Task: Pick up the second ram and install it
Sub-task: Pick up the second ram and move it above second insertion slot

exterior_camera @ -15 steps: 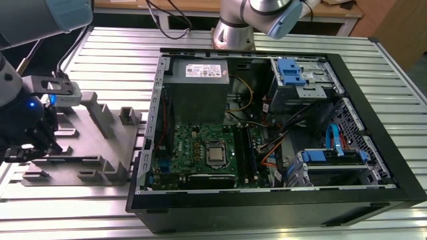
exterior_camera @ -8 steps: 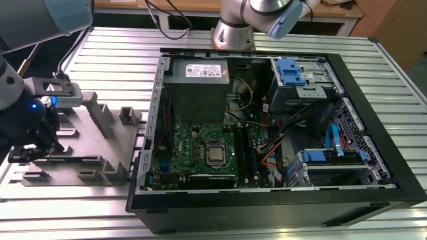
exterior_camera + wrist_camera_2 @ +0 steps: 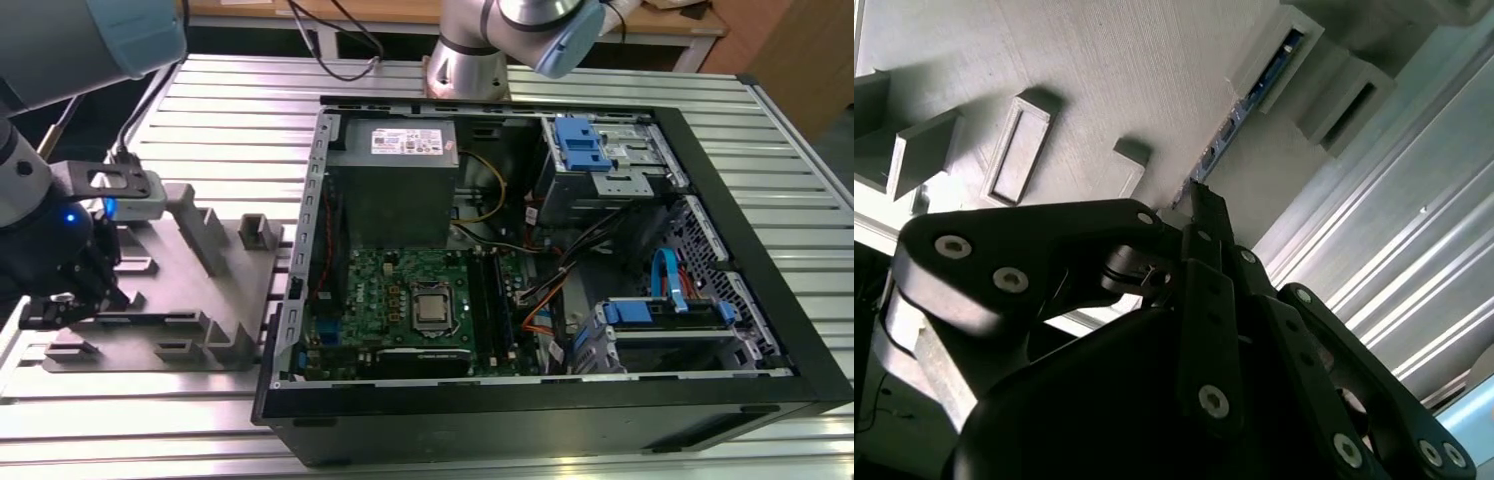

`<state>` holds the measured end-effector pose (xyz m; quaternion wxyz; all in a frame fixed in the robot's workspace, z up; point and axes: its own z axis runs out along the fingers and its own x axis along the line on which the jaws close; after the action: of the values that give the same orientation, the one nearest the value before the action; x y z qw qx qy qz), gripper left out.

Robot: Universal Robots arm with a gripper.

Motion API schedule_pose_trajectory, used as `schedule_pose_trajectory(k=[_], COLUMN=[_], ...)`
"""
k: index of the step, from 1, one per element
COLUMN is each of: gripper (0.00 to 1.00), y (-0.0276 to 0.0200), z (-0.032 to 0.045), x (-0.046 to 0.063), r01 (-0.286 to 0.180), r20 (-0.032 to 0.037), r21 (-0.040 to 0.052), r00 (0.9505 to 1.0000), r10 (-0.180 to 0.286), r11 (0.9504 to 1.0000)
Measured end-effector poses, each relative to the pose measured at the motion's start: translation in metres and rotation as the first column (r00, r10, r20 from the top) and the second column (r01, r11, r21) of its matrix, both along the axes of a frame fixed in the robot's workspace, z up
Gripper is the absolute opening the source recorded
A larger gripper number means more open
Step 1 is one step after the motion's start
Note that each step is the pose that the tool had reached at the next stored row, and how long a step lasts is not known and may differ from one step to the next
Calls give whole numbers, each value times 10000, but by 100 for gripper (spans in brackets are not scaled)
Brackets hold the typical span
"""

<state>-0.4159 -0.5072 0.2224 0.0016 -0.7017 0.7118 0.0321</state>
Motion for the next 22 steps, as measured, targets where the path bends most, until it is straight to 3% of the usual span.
schedule_pose_trajectory(k=[17,19,21,22], gripper=[8,20,20,27], y=[-21,-21,-21,-21], z=[-46,-47,-48,-49], x=[-5,-5,-5,-5], r01=[1,1,0,0], r20=[-1,-1,-1,-1], r21=[-1,-1,-1,-1], r00=[10000,10000,10000,10000], r10=[-1,-1,0,0], r11=[10000,10000,10000,10000])
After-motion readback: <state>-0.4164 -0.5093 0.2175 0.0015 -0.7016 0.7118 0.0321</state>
